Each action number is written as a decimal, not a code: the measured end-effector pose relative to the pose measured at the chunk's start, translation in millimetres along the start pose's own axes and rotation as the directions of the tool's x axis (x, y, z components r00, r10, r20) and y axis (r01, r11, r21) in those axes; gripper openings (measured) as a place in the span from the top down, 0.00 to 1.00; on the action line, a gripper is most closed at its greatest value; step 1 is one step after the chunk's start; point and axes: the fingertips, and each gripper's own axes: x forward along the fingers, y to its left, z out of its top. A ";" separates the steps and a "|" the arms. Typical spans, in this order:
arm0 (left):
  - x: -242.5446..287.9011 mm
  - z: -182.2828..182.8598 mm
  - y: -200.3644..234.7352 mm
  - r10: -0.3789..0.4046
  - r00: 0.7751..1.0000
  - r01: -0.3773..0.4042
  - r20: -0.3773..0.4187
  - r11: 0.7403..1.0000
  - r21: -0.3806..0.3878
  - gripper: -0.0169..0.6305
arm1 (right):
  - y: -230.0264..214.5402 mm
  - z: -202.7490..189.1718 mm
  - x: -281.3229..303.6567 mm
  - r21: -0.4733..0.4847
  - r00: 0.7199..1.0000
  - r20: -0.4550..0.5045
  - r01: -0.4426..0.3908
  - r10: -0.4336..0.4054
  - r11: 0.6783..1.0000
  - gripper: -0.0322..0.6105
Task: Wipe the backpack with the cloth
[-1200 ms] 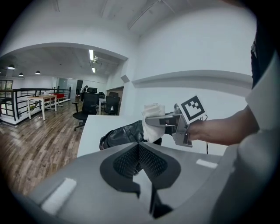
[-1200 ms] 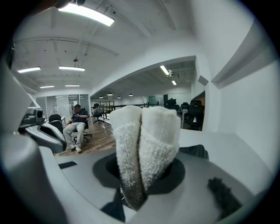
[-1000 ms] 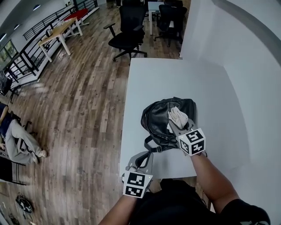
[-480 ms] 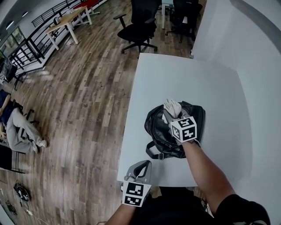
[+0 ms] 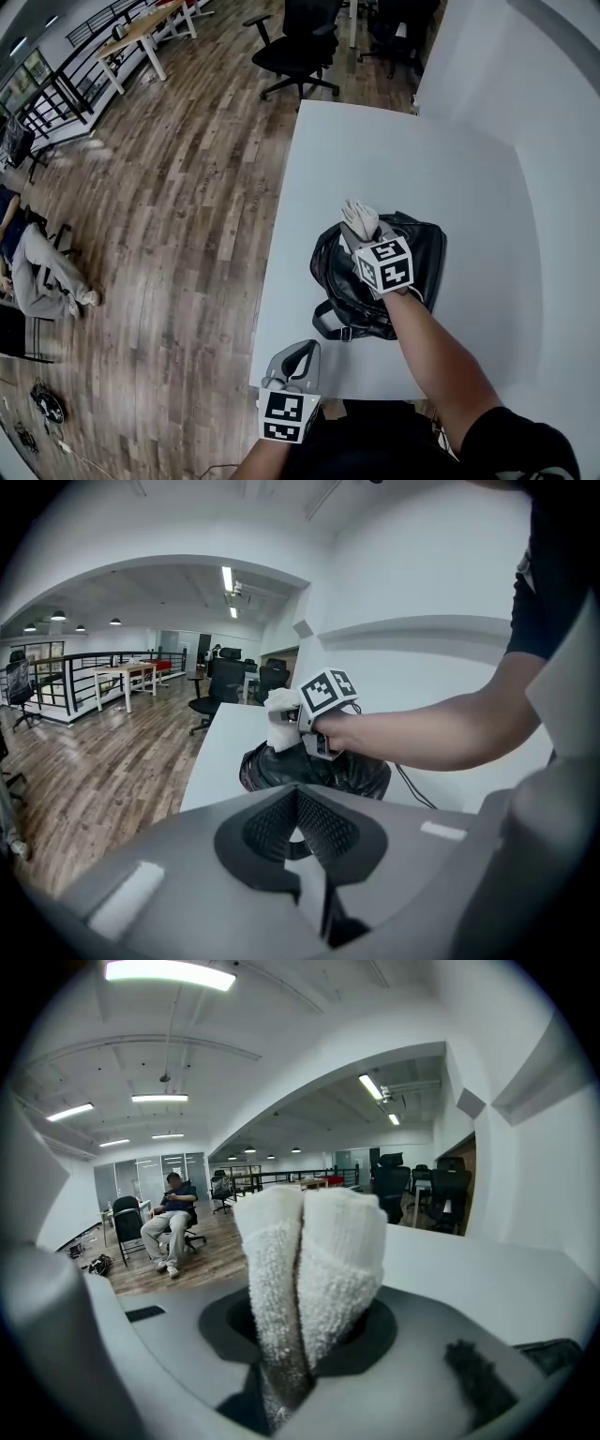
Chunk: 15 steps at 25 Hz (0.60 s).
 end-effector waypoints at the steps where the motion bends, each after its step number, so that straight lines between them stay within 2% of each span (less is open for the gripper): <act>1: 1.7 0.1 -1.2 -0.006 1.000 0.006 -0.001 1.000 0.003 0.96 | -1.1 -0.7 0.7 -0.002 1.000 -0.002 0.001 -0.001 1.000 0.80; 15: 16.5 6.9 -15.9 -0.074 0.997 0.074 0.000 0.997 0.037 0.96 | -30.8 -5.3 -20.2 -0.012 0.997 -0.015 0.076 -0.076 0.997 0.80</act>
